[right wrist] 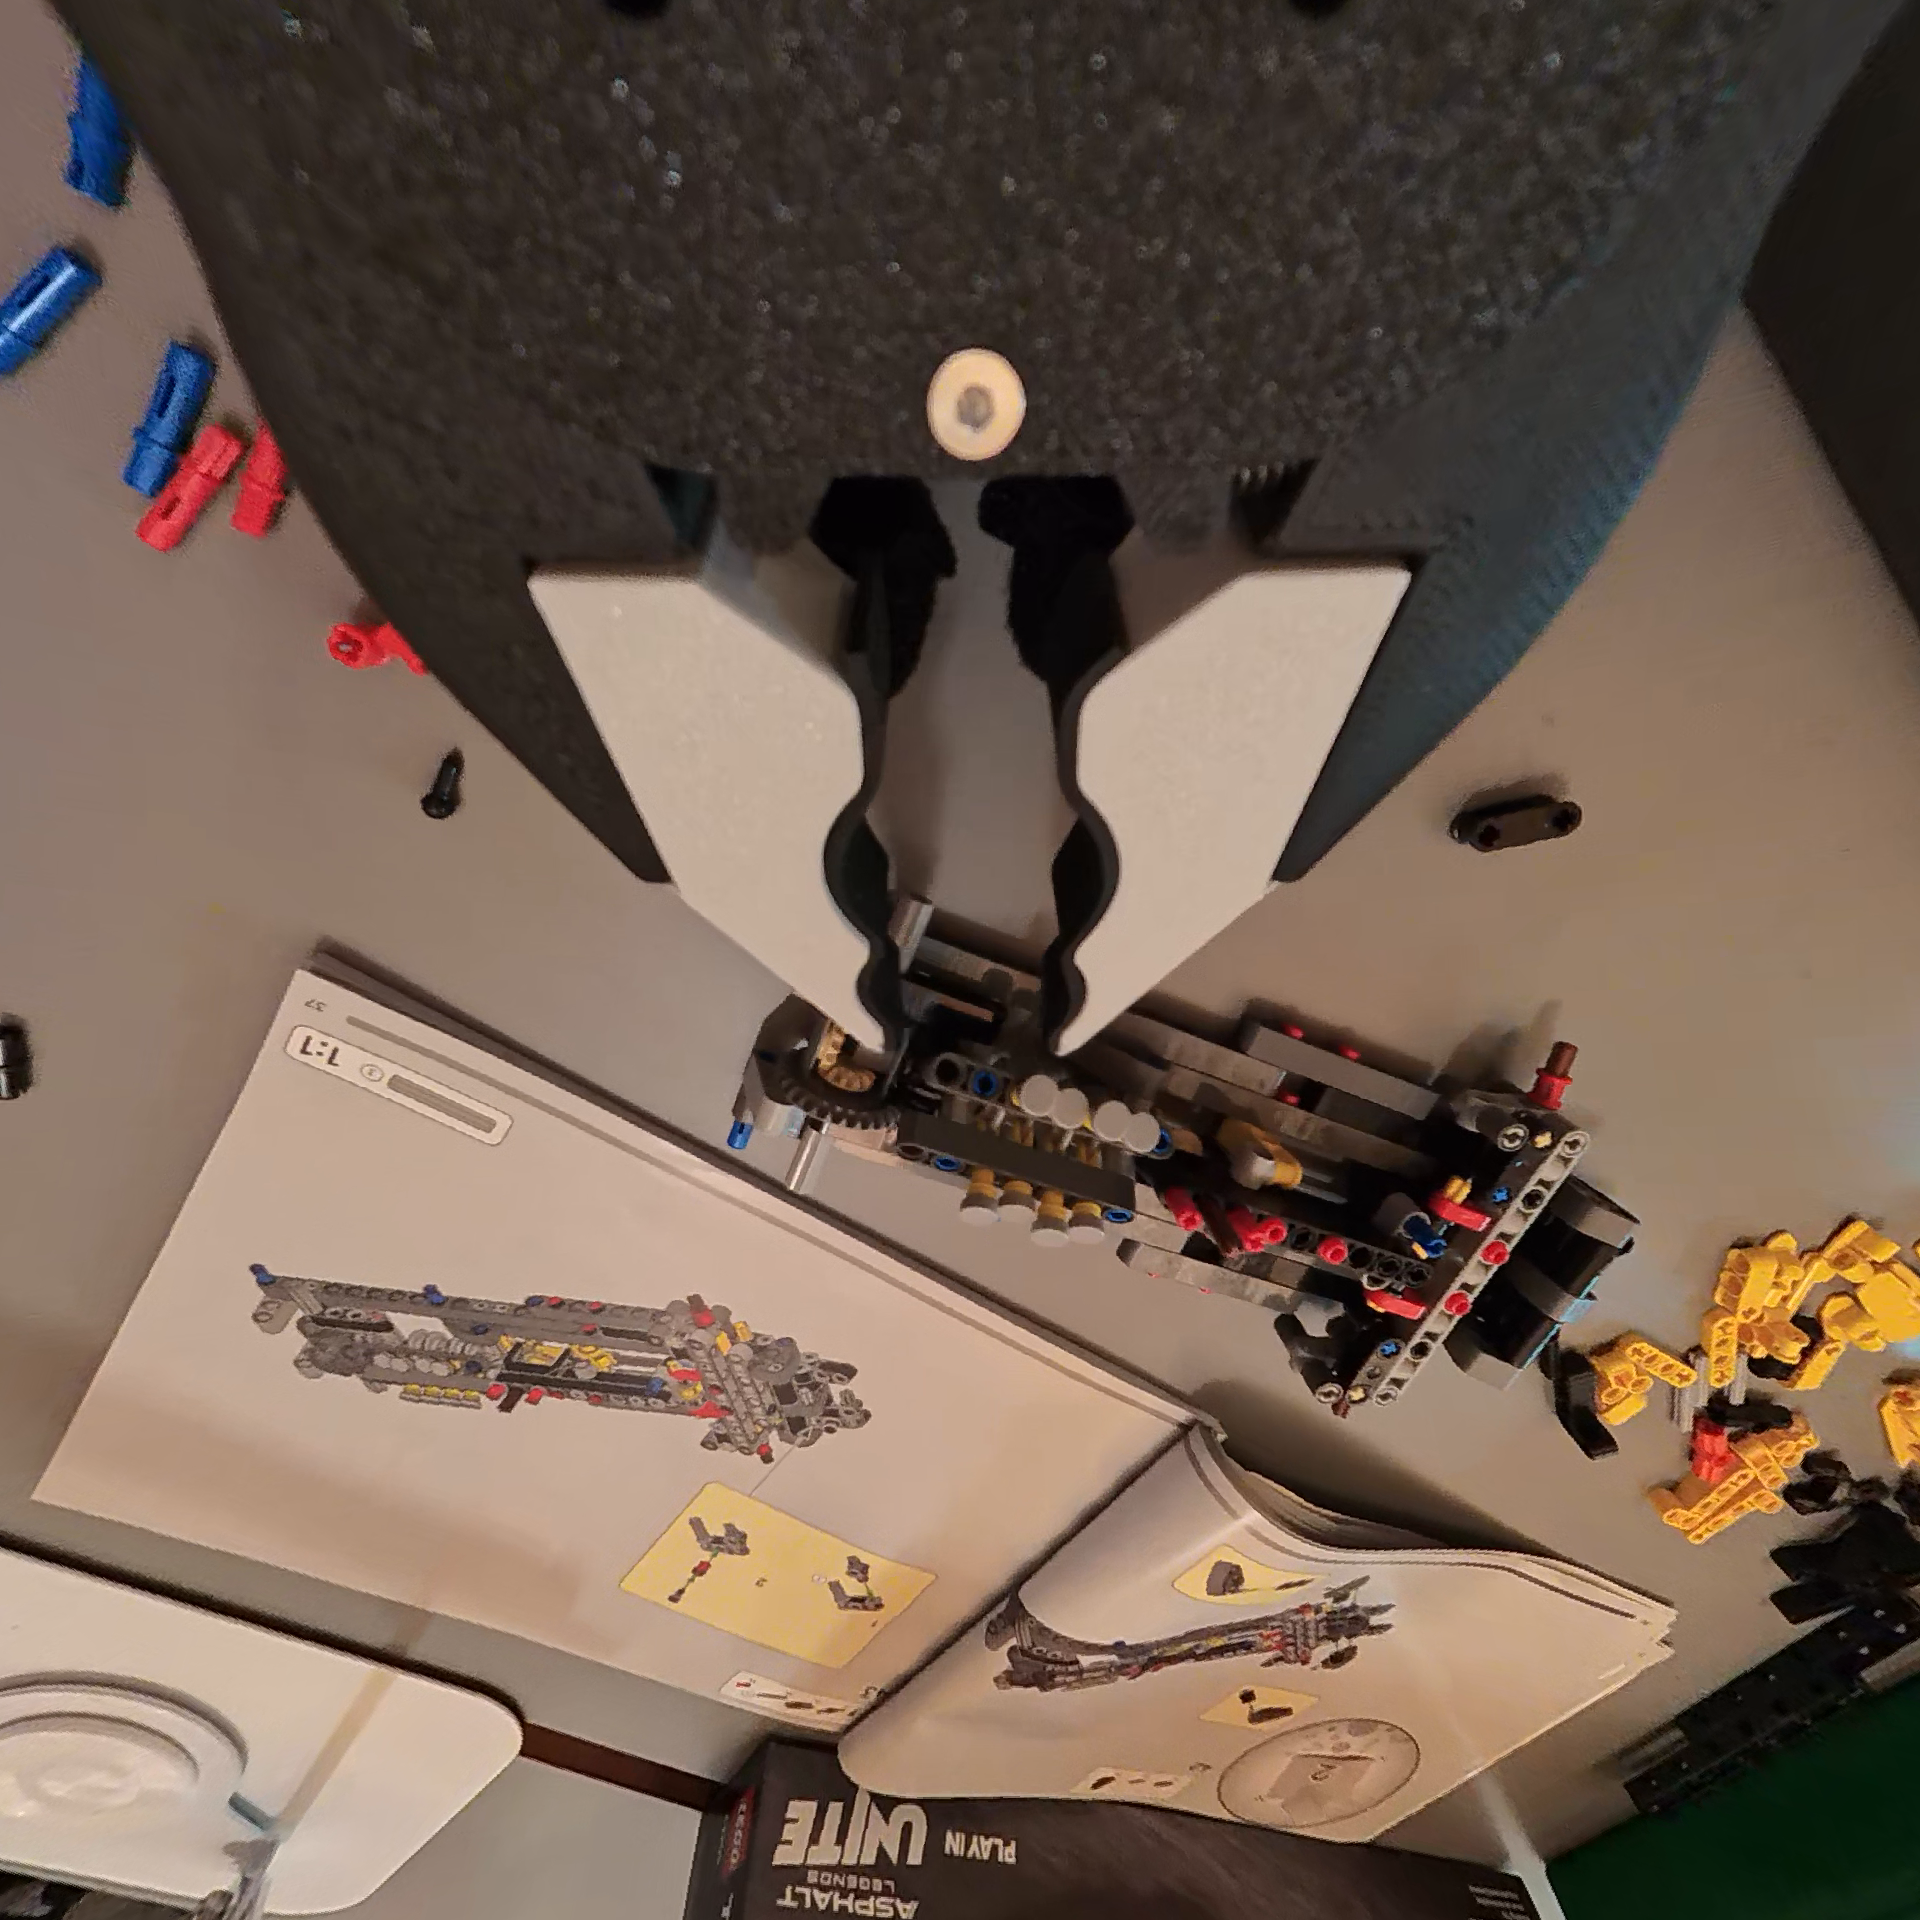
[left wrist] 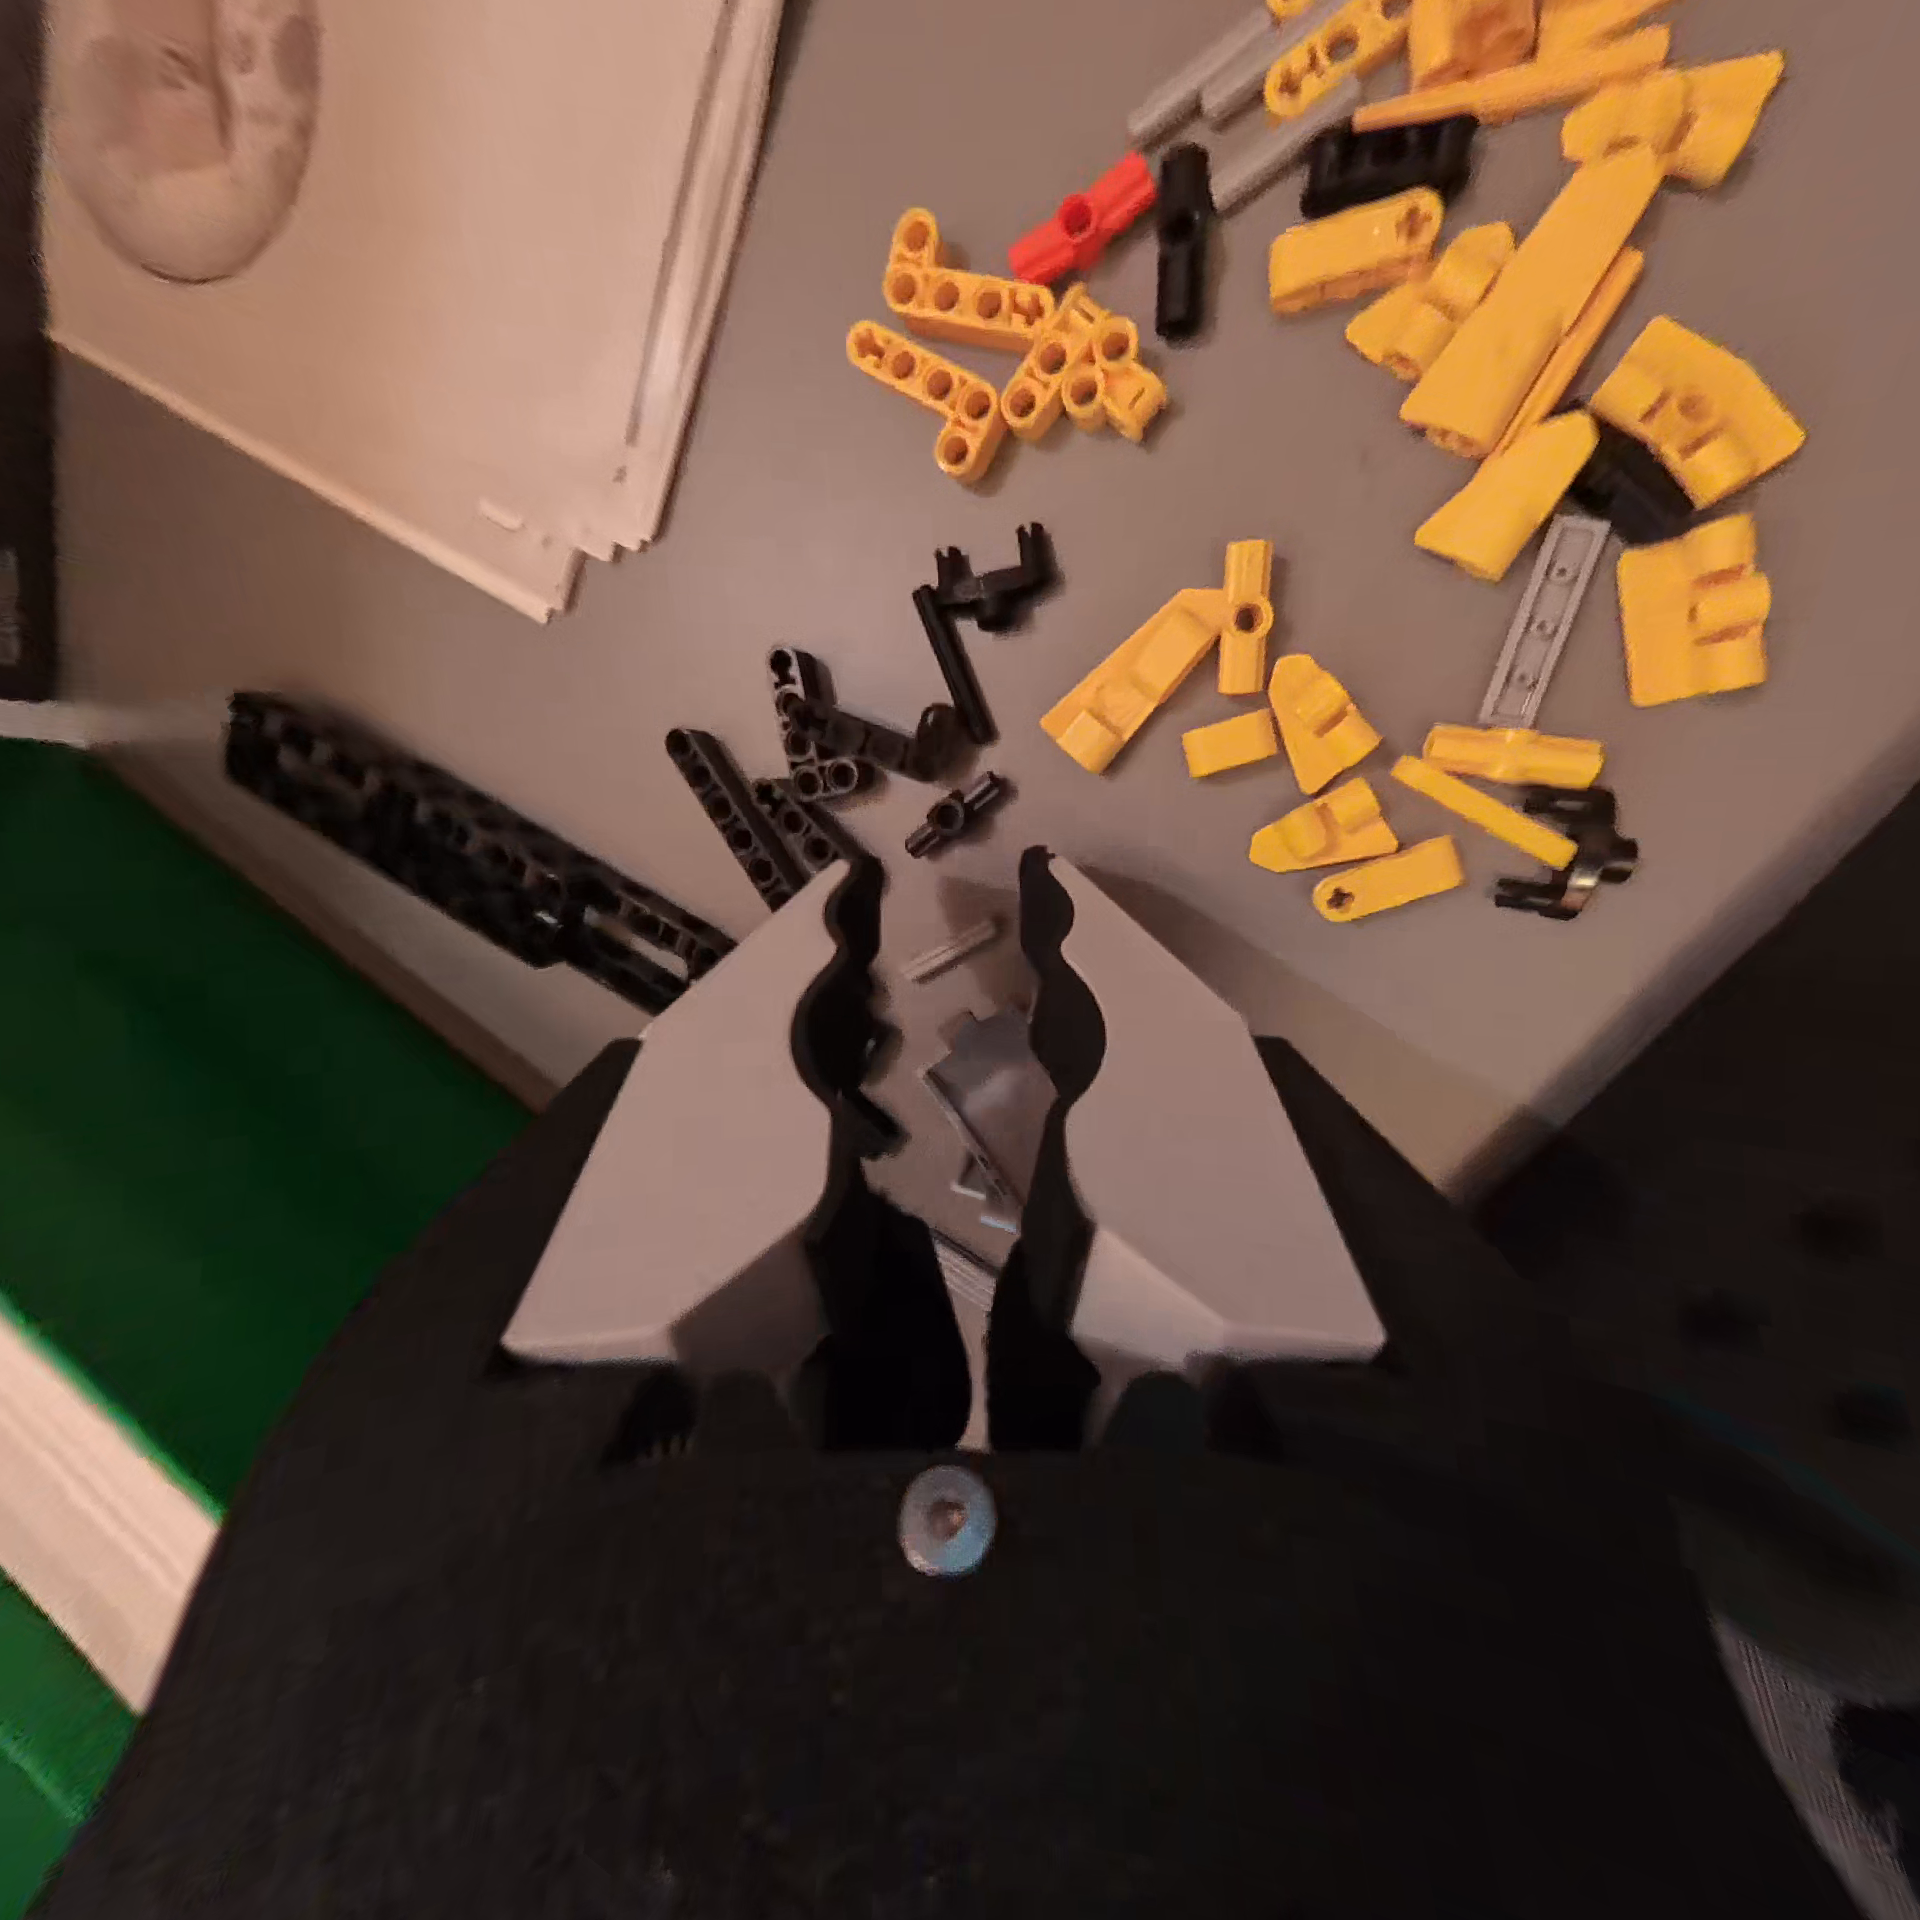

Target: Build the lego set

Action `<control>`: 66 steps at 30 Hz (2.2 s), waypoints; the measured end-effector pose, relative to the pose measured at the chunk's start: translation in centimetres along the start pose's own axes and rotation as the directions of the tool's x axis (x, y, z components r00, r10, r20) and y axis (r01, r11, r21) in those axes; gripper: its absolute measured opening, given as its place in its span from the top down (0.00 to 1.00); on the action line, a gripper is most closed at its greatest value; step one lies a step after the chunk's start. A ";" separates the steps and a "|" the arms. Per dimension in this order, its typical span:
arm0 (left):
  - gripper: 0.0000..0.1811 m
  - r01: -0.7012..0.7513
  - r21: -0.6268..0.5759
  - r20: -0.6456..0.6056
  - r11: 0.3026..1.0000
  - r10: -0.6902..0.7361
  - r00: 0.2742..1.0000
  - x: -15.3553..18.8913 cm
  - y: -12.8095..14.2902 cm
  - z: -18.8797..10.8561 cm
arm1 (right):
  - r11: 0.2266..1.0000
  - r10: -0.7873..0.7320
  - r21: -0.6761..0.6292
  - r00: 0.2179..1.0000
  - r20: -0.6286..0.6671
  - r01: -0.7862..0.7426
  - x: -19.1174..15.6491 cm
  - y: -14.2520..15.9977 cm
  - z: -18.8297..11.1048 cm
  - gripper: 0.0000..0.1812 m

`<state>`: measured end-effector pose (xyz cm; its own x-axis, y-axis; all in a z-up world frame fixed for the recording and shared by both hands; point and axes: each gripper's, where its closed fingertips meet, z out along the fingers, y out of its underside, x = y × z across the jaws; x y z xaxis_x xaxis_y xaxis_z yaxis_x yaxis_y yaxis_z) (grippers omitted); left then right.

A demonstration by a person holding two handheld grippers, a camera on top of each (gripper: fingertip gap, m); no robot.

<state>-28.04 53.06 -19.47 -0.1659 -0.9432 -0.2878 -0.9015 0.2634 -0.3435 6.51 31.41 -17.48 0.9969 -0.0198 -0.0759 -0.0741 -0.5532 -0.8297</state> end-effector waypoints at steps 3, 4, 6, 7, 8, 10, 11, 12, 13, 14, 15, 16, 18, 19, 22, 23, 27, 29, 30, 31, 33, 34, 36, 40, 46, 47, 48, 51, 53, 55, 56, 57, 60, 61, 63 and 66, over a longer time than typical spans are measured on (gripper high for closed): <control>0.87 -0.051 -0.068 -0.049 0.996 0.048 0.998 -0.3 0.4 1.2 | 1.000 0.012 0.012 1.000 -0.020 -0.012 0.5 -0.1 -0.2 0.86; 0.87 -0.070 -0.054 -0.076 0.996 0.066 0.995 0.0 0.0 1.3 | 1.000 0.016 0.014 1.000 -0.018 -0.016 0.6 -0.2 -0.2 0.86; 0.89 -0.083 -0.049 -0.100 0.995 0.078 0.992 0.2 -0.4 1.4 | 1.000 0.020 0.005 1.000 -0.014 -0.020 0.6 0.0 -0.1 0.86; 0.91 -0.087 -0.050 -0.114 0.995 0.080 0.990 0.4 -0.5 1.5 | 1.000 0.016 0.001 1.000 -0.015 -0.016 0.6 0.0 -0.1 0.86; 0.93 -0.086 -0.048 -0.121 0.995 0.080 0.989 0.5 -0.5 1.5 | 1.000 0.012 -0.001 1.000 -0.015 -0.012 0.6 0.0 0.0 0.86; 0.96 -0.075 -0.038 -0.127 0.996 0.070 0.989 0.6 -0.6 1.6 | 1.000 0.007 -0.002 1.000 -0.010 -0.007 0.4 0.0 0.0 0.86; 0.96 -0.067 -0.039 -0.125 0.997 0.061 0.990 0.6 -0.6 1.6 | 1.000 0.005 -0.003 1.000 -0.007 -0.005 0.3 0.0 0.1 0.86; 0.96 -0.058 -0.043 -0.123 0.997 0.052 0.991 0.6 -0.6 1.6 | 1.000 0.002 -0.005 1.000 -0.006 -0.002 0.3 0.0 0.1 0.86; 0.96 -0.053 -0.049 -0.118 0.997 0.047 0.992 0.6 -0.5 1.6 | 1.000 0.000 -0.005 1.000 -0.006 0.000 0.3 0.0 0.1 0.86; 0.96 -0.050 -0.059 -0.103 0.997 0.043 0.994 0.5 -0.3 1.5 | 1.000 0.000 -0.004 1.000 -0.005 0.000 0.3 -0.1 0.2 0.86; 0.96 -0.043 -0.068 -0.081 0.997 0.037 0.996 0.2 -0.2 1.3 | 1.000 0.002 -0.004 1.000 -0.003 -0.002 0.2 -0.1 0.1 0.86; 0.96 -0.029 -0.071 -0.056 0.997 0.025 0.998 -0.1 -0.4 1.0 | 1.000 0.004 -0.001 1.000 -0.001 -0.004 0.2 -0.1 0.1 0.86; 0.96 0.014 -0.036 -0.014 0.999 -0.015 1.000 -0.2 -1.8 0.1 | 1.000 0.006 0.002 1.000 -0.001 -0.006 0.3 -0.2 0.1 0.86; 0.96 0.040 0.013 -0.007 0.999 -0.040 0.999 0.2 -3.4 -0.5 | 1.000 0.006 0.002 1.000 -0.002 -0.006 0.3 -0.1 0.0 0.86; 0.96 0.125 0.247 -0.140 0.961 -0.092 0.986 5.1 -11.2 -2.0 | 1.000 0.002 0.004 1.000 -0.013 -0.002 0.5 0.0 -0.1 0.86; 0.96 0.163 0.318 -0.250 0.934 -0.083 0.965 8.0 -14.1 -2.4 | 1.000 0.002 0.004 1.000 -0.015 -0.002 0.5 0.0 -0.2 0.86; 0.96 0.329 0.366 -0.583 0.871 -0.061 0.810 17.7 -22.1 -2.3 | 1.000 0.002 0.006 1.000 -0.007 -0.002 0.3 0.0 -0.3 0.86; 0.96 0.358 0.316 -0.583 0.879 -0.117 0.804 18.9 -23.6 -0.4 | 1.000 0.000 0.007 1.000 -0.007 0.000 0.3 0.1 -0.4 0.86; 0.96 0.340 0.285 -0.532 0.896 -0.147 0.834 18.7 -23.6 0.9 | 1.000 0.000 0.007 1.000 -0.006 0.000 0.2 0.1 -0.4 0.86; 0.96 0.320 0.251 -0.477 0.914 -0.171 0.862 18.4 -23.4 2.0 | 1.000 0.001 0.009 1.000 -0.006 -0.001 0.2 0.2 -0.5 0.86; 0.96 0.282 0.192 -0.417 0.940 -0.183 0.890 18.4 -23.1 3.2 | 1.000 0.008 0.019 1.000 -0.002 -0.008 0.2 0.1 -0.7 0.86; 0.96 0.256 0.173 -0.396 0.951 -0.171 0.902 18.6 -23.0 3.5 | 1.000 0.012 0.021 1.000 0.003 -0.013 0.2 0.1 -0.7 0.86; 0.96 0.193 0.160 -0.349 0.968 -0.127 0.929 18.9 -22.9 3.9 | 1.000 0.018 0.024 1.000 0.013 -0.019 0.1 0.0 -0.7 0.86; 0.95 0.163 0.169 -0.307 0.972 -0.105 0.946 19.3 -23.3 4.2 | 1.000 0.016 0.021 1.000 0.022 -0.016 -0.2 0.2 -0.7 0.86; 0.81 0.277 0.258 -0.343 0.926 -0.180 0.922 18.1 -23.7 2.7 | 0.999 0.027 0.026 0.999 0.023 -0.028 0.0 0.1 -0.8 0.86; 0.82 0.317 0.314 -0.350 0.895 -0.202 0.915 17.0 -23.6 1.4 | 0.999 0.029 0.027 0.999 0.026 -0.030 0.0 0.1 -0.8 0.86; 0.84 0.356 0.364 -0.333 0.861 -0.236 0.913 15.2 -22.9 0.1 | 0.999 0.029 0.027 0.999 0.027 -0.030 0.0 0.1 -0.8 0.86; 0.86 0.451 0.373 -0.198 0.811 -0.406 0.892 7.8 -16.8 -2.7 | 0.999 0.024 0.020 0.999 0.032 -0.025 -0.2 0.1 -0.7 0.86; 0.88 0.560 0.236 -0.024 0.794 -0.571 0.821 2.7 -9.4 -3.2 | 1.000 0.017 0.015 0.999 0.031 -0.017 -0.3 0.1 -0.5 0.86; 0.84 0.649 0.106 0.044 0.753 -0.656 0.754 0.7 -3.9 -3.3 | 1.000 0.010 0.009 1.000 0.027 -0.010 -0.3 0.2 -0.4 0.86; 0.84 0.646 0.084 0.050 0.759 -0.651 0.758 0.3 -2.6 -3.2 | 1.000 0.006 0.005 1.000 0.024 -0.006 -0.3 0.2 -0.4 0.86; 0.82 0.606 0.071 0.045 0.792 -0.610 0.791 0.3 -1.8 -3.0 | 1.000 0.003 0.003 1.000 0.019 -0.003 -0.2 0.3 -0.3 0.86; 0.77 0.451 -0.013 0.098 0.892 -0.448 0.889 -0.4 0.7 -2.1 | 1.000 0.006 0.003 1.000 0.016 -0.006 -0.1 0.2 -0.3 0.86; 0.76 0.429 -0.054 0.101 0.902 -0.422 0.901 -0.5 1.3 -1.7 | 1.000 0.008 0.004 1.000 0.018 -0.008 -0.1 0.1 -0.2 0.86; 0.78 0.419 -0.090 0.074 0.904 -0.413 0.908 -0.5 1.6 -0.9 | 1.000 0.007 0.002 1.000 0.016 -0.007 0.0 0.2 -0.2 0.86; 0.80 0.410 -0.149 0.044 0.900 -0.409 0.912 -0.1 2.3 0.0 | 1.000 -0.008 -0.008 1.000 -0.002 0.008 0.2 0.3 -0.1 0.86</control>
<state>-30.07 53.74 -20.28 0.2345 -0.9587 -0.1610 -0.9387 -0.1802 -0.2940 6.67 31.15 -17.69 0.9975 -0.0172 -0.0683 -0.0662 -0.5602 -0.8257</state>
